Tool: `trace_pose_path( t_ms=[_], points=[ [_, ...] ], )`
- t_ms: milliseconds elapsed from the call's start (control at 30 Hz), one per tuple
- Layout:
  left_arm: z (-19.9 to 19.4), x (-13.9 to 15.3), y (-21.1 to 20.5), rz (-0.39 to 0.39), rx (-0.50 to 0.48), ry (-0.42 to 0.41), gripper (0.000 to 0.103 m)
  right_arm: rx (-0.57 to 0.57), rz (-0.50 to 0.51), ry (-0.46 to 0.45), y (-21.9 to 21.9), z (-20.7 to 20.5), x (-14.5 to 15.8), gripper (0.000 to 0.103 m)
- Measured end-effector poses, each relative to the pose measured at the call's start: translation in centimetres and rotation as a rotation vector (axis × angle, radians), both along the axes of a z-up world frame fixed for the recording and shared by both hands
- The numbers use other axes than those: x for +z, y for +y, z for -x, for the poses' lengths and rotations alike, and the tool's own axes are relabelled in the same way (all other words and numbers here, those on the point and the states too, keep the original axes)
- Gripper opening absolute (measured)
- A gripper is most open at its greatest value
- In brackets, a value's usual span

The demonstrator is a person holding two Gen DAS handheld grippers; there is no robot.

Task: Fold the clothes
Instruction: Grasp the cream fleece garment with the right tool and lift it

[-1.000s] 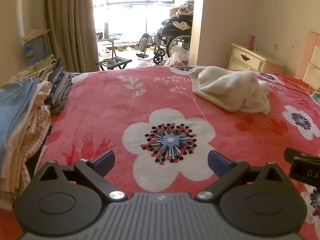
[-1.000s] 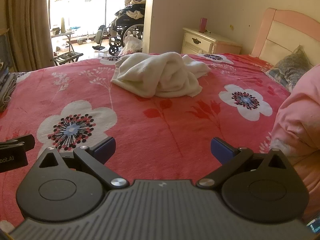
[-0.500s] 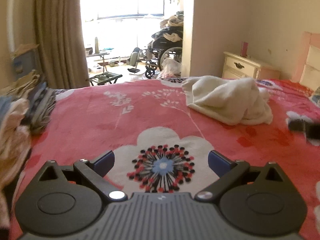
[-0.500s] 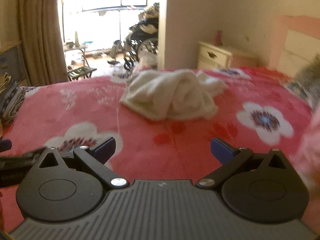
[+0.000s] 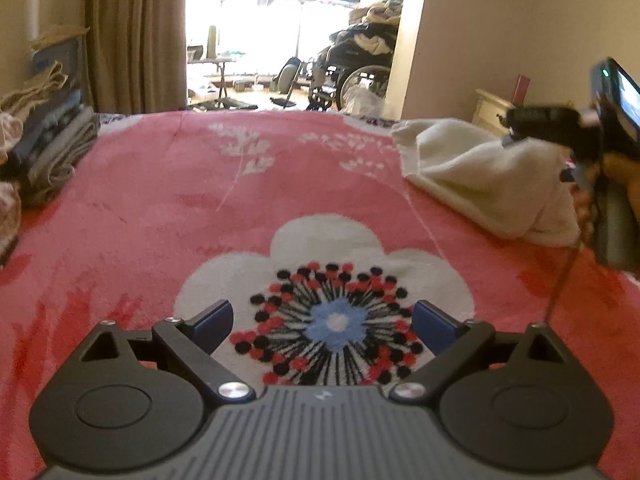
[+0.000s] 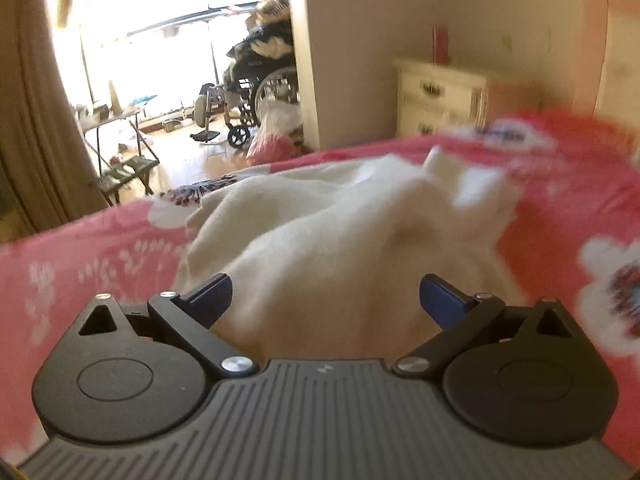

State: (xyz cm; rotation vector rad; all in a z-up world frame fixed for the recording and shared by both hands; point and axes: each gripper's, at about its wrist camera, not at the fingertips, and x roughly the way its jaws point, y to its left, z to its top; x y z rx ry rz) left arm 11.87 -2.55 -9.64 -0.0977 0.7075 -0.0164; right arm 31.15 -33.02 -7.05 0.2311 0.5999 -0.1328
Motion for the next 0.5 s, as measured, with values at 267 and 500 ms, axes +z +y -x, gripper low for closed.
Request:
trace_pose_path(
  t_ms=[267, 500],
  points=[
    [-0.8, 0.0, -1.6, -0.028, -0.020, -0.031, 0.097, -0.057, 0.152, 0.064, 1.2, -1.6, -1.8, 0.058],
    [1.4, 2.1, -2.1, -0.026, -0.045, -0.060, 0.097, 0.170, 0.357, -0.104, 4.2, 5.7, 0.5, 0.016]
  ],
)
